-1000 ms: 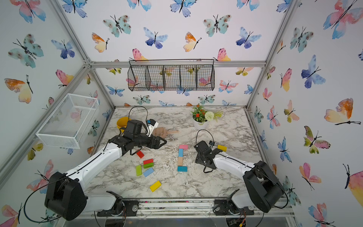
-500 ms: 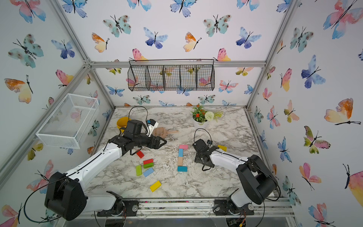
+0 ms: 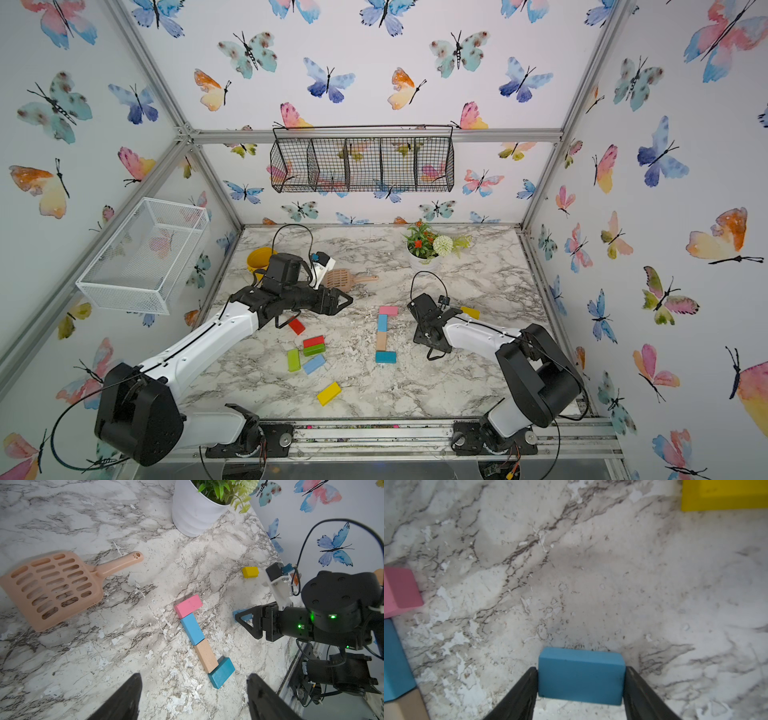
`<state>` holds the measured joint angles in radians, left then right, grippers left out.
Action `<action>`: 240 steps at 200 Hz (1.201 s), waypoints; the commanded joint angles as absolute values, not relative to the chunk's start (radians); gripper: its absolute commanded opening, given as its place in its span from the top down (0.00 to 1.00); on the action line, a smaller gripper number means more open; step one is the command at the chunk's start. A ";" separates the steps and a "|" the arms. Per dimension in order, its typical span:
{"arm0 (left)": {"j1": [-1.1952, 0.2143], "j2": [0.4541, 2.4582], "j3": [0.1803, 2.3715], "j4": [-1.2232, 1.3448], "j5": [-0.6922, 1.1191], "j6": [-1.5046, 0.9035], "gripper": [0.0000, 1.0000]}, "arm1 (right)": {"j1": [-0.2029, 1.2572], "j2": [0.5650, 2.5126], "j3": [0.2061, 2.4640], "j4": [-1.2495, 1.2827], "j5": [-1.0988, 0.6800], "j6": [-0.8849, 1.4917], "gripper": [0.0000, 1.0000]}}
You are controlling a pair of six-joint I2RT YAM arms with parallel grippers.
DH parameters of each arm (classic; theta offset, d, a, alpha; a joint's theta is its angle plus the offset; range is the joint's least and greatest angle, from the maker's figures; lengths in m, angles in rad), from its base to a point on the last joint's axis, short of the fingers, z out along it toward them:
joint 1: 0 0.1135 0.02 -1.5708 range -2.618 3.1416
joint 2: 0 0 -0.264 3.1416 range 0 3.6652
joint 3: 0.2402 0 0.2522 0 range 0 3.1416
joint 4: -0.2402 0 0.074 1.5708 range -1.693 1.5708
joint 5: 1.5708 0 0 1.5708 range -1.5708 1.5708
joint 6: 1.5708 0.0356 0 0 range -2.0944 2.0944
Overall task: Assemble the letter c with building blocks
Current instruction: Pick up the building block from the center of the board.
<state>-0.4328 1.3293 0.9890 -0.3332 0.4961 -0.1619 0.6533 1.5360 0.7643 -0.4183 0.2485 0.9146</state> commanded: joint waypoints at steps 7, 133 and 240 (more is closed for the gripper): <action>-0.428 1.336 0.989 -0.328 0.506 -0.163 0.20 | 0.646 1.557 0.771 -0.416 0.246 0.904 0.34; -0.429 1.336 0.988 -0.327 0.506 -0.163 0.20 | 0.634 1.605 0.987 -0.498 0.247 0.645 0.38; -0.429 1.340 0.996 -0.315 0.540 -0.193 0.20 | 0.566 1.778 1.160 -0.467 0.118 0.457 0.40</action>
<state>-0.4328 1.3403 0.9890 -0.3325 0.5037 -0.1818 0.5808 1.7508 1.1301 -0.4625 0.1558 0.5045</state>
